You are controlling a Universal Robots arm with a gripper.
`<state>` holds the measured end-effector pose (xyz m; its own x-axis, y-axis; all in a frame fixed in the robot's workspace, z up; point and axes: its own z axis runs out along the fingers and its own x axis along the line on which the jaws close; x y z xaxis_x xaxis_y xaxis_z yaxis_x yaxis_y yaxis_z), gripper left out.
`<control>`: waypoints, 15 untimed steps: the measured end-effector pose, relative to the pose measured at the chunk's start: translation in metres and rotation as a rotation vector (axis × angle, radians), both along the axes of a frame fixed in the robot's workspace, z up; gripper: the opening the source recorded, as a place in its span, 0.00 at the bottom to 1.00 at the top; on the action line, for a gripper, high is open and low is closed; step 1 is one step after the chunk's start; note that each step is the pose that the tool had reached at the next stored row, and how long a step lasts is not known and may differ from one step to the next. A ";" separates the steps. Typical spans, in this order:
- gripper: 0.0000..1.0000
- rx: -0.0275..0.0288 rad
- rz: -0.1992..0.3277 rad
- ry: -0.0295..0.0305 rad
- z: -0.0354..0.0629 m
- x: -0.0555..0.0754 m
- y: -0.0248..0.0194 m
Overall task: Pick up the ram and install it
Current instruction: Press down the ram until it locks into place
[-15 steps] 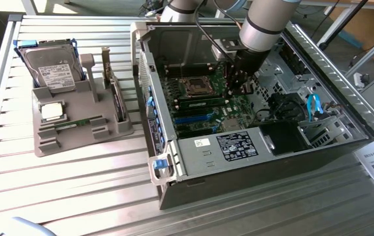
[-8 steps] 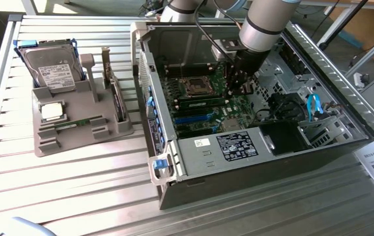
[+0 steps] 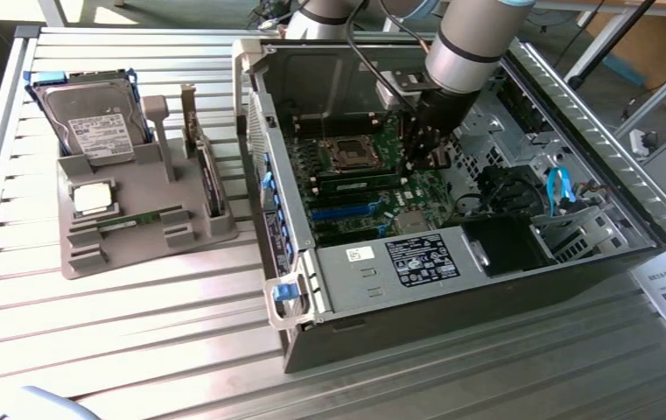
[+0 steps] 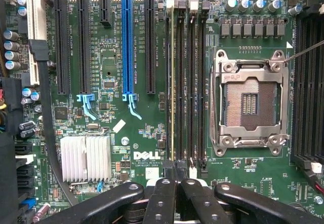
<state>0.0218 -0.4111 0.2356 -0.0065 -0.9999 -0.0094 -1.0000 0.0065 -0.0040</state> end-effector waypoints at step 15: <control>0.10 0.0000 0.000 0.0000 -0.0020 0.000 0.0000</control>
